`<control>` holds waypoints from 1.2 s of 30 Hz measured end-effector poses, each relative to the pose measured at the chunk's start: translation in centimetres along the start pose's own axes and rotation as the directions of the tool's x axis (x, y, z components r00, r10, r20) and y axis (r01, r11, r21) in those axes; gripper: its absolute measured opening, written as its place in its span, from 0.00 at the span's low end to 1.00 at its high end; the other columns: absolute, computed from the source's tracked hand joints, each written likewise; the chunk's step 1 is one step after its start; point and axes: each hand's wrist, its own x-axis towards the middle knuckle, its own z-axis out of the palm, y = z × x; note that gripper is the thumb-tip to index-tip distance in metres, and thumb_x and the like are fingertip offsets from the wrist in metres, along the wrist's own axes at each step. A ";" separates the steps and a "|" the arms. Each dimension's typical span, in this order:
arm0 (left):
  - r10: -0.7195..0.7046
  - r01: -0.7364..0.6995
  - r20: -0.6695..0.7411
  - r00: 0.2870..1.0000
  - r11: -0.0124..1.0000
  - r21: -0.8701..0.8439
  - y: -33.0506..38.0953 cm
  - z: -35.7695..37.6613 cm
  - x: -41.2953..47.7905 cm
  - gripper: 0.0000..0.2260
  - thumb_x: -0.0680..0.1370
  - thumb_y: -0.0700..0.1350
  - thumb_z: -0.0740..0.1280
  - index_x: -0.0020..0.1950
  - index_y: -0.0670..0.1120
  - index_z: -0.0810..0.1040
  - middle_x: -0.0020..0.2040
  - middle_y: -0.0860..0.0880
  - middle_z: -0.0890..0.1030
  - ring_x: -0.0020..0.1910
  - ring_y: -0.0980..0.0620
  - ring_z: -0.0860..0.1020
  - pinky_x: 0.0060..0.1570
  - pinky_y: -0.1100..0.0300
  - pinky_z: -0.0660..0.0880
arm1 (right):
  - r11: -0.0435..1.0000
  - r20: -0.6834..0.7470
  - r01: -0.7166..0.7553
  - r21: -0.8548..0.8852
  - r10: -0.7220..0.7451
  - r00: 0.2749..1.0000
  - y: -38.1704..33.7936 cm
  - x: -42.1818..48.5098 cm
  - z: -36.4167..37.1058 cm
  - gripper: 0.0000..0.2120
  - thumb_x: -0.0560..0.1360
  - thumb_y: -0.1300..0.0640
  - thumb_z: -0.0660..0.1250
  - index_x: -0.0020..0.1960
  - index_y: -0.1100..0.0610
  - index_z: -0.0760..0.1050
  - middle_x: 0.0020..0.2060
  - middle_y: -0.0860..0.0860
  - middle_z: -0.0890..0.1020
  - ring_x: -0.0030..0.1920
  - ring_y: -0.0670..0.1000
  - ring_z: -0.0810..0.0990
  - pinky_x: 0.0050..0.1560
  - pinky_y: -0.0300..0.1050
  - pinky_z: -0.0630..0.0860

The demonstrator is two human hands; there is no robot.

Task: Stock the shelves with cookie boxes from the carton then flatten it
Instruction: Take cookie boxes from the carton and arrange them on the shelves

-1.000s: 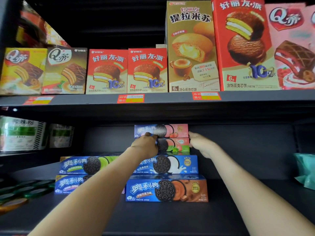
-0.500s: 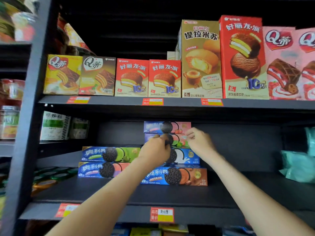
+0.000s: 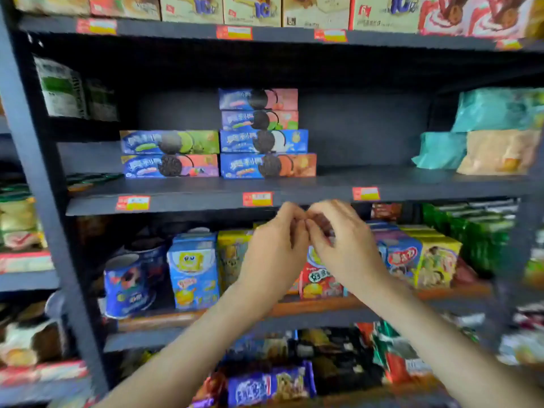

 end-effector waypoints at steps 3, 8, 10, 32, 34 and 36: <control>-0.098 0.090 0.141 0.985 0.994 0.059 0.0 1.6 -4.9 0.03 0.78 0.42 0.61 0.46 0.48 0.73 0.27 0.51 0.73 0.27 0.50 0.71 0.34 0.52 0.69 | 0.998 0.130 -0.065 0.020 0.062 0.990 0.5 -5.9 -0.6 0.06 0.73 0.62 0.64 0.47 0.62 0.77 0.41 0.53 0.78 0.45 0.49 0.73 0.46 0.35 0.65; -0.257 0.209 0.323 0.911 0.962 0.176 -0.6 4.9 -13.4 0.07 0.77 0.42 0.62 0.53 0.43 0.76 0.38 0.44 0.82 0.39 0.40 0.78 0.33 0.54 0.65 | 0.976 0.407 -0.208 0.070 0.162 0.899 2.1 -15.6 -0.8 0.05 0.75 0.62 0.64 0.49 0.62 0.77 0.44 0.55 0.78 0.47 0.55 0.76 0.45 0.40 0.68; -0.367 0.301 0.372 0.852 0.927 0.225 -1.0 6.8 -17.1 0.09 0.78 0.42 0.62 0.55 0.43 0.77 0.39 0.42 0.82 0.42 0.38 0.78 0.36 0.53 0.67 | 0.957 0.506 -0.282 0.069 0.210 0.837 3.0 -19.9 -0.5 0.05 0.76 0.63 0.65 0.50 0.62 0.77 0.45 0.55 0.78 0.49 0.55 0.76 0.47 0.40 0.68; -0.908 0.608 0.416 -0.050 0.303 0.734 -18.5 21.3 -70.2 0.11 0.81 0.44 0.56 0.55 0.43 0.76 0.50 0.41 0.81 0.48 0.38 0.79 0.41 0.52 0.76 | 0.618 0.847 -0.716 -0.323 0.526 0.072 6.6 -75.6 13.3 0.05 0.75 0.59 0.68 0.47 0.61 0.77 0.42 0.54 0.80 0.44 0.52 0.78 0.43 0.44 0.73; -0.903 0.577 0.416 -0.103 0.286 0.765 -19.4 21.8 -73.3 0.12 0.81 0.43 0.55 0.57 0.42 0.75 0.53 0.42 0.81 0.50 0.39 0.79 0.43 0.52 0.75 | 0.588 0.839 -0.719 -0.372 0.545 0.011 6.7 -79.1 13.6 0.05 0.76 0.59 0.67 0.48 0.61 0.77 0.44 0.53 0.80 0.45 0.52 0.78 0.43 0.43 0.74; -0.901 0.610 0.400 -0.167 0.224 0.760 -20.9 22.7 -76.8 0.12 0.81 0.44 0.55 0.58 0.42 0.74 0.52 0.42 0.80 0.51 0.41 0.78 0.48 0.52 0.75 | 0.539 0.818 -0.721 -0.436 0.572 -0.067 6.7 -83.2 14.7 0.06 0.76 0.58 0.67 0.51 0.60 0.76 0.47 0.52 0.78 0.48 0.51 0.77 0.47 0.42 0.72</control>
